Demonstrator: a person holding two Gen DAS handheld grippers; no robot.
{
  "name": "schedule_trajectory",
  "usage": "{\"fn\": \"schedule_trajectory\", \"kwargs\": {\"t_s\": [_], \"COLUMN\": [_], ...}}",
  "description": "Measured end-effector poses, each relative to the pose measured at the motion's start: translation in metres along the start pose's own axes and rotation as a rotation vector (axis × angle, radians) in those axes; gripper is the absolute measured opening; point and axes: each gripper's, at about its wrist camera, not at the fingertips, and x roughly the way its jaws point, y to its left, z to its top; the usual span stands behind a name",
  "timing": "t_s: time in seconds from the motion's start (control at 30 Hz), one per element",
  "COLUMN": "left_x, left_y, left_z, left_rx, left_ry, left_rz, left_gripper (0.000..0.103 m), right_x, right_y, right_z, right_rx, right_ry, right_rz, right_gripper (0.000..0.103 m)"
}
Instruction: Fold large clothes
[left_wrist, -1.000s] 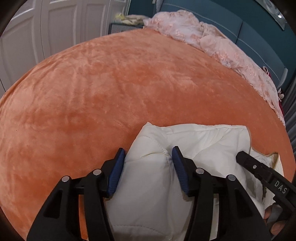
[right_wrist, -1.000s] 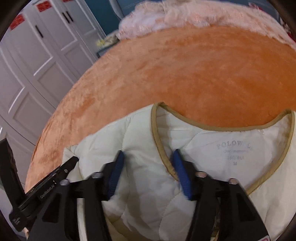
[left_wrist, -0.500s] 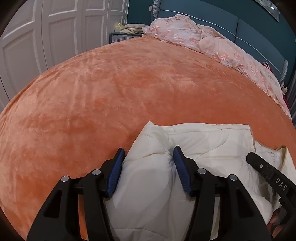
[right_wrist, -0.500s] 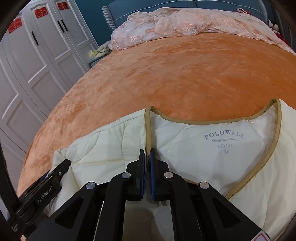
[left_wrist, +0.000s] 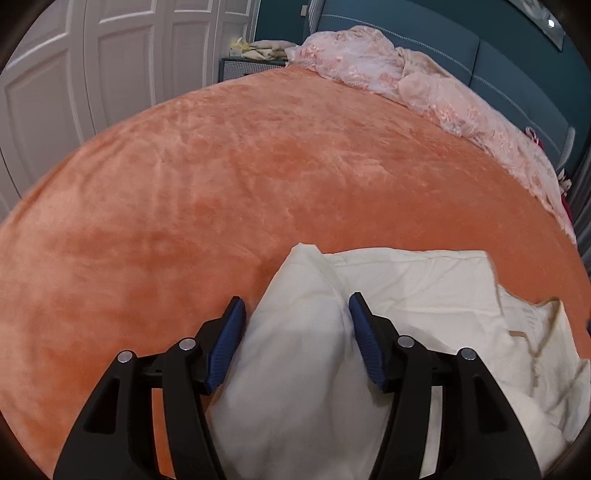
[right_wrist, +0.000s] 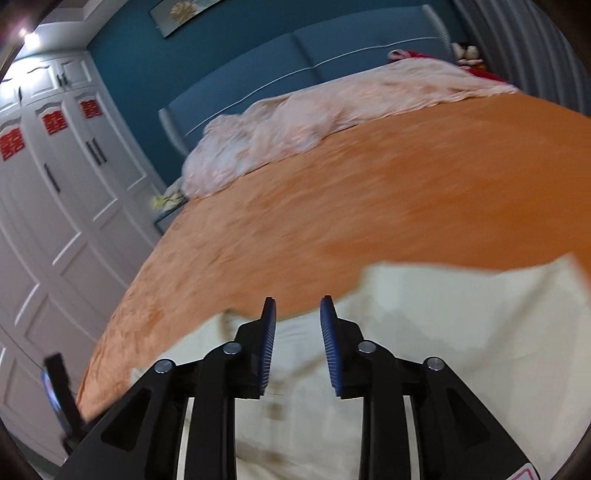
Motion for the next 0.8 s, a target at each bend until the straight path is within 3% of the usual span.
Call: {"fn": "schedule_trajectory", "kwargs": {"t_s": [0.1,0.17,0.23,0.33,0.47,0.57,0.6,0.7,0.8], "left_x": [-0.042,-0.058,-0.063,-0.054,-0.024,-0.009,-0.001,0.018,0.024], "left_y": [-0.027,-0.059,-0.111,-0.173,-0.247,-0.276,-0.285,-0.290,-0.282], "left_z": [0.008,0.012,0.012,-0.001,-0.029,-0.048,-0.057,-0.074,-0.074], "left_rx": [0.040,0.093,0.168,0.239,0.356,0.417,0.460,0.507,0.462], "left_ry": [-0.046,-0.036,0.034,0.127,0.183,0.193,0.196,0.172,0.149], "left_rz": [-0.079,-0.133,-0.219,-0.323,-0.295,-0.281,-0.244,-0.173,-0.190], "left_gripper": [0.056,0.056,0.056,0.057,0.057,0.056,0.056,0.057,0.058], "right_x": [-0.018,-0.020,-0.016,-0.010,0.002,0.014,0.015,0.019,0.024], "right_y": [-0.051,-0.077,-0.101,-0.121,-0.126,-0.122,-0.122,-0.125,-0.124], "right_z": [0.018,0.022,0.024,0.019,0.008,0.001,-0.002,-0.005,-0.008], "right_rx": [-0.017,-0.026,0.006,0.057,0.040,0.009,0.008,0.019,0.010], "right_ry": [0.075,0.117,0.171,0.211,0.240,0.246,0.243,0.227,0.220], "right_rz": [-0.095,-0.168,-0.205,-0.193,-0.149,-0.138,-0.134,-0.124,-0.136], "right_gripper": [0.028,0.028,0.028,0.028,0.030,0.030,0.029,0.022,0.021]}}
